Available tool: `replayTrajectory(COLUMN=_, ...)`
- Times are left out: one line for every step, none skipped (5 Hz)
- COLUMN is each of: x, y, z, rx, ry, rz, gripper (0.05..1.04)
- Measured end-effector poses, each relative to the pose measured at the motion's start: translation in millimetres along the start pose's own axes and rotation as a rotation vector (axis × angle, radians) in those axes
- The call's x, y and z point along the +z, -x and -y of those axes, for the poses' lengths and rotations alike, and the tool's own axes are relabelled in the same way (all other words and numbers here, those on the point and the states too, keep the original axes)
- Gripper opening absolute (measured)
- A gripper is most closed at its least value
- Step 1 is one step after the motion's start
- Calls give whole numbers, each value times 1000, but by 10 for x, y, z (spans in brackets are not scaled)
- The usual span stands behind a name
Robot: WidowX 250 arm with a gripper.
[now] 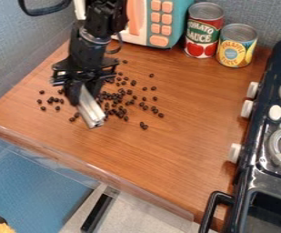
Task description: Sweep into pile
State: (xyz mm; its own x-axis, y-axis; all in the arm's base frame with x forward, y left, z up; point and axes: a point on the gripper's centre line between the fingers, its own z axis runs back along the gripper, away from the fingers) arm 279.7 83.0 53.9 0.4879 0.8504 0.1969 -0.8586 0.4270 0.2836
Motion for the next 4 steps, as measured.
replayTrajectory(x=-78, y=-6, z=-95, rx=40, ry=-63, rz=-51, gripper=382)
replayTrajectory(x=-89, y=-24, z=-122, rx=79, ry=-92, rz=-87, gripper=382)
replayTrajectory(x=-178, y=-19, z=-166, rx=116, ry=-146, rz=-119, gripper=382)
replayTrajectory(x=-290, y=-37, z=-204, rx=142, ry=-207, rz=-125, gripper=382)
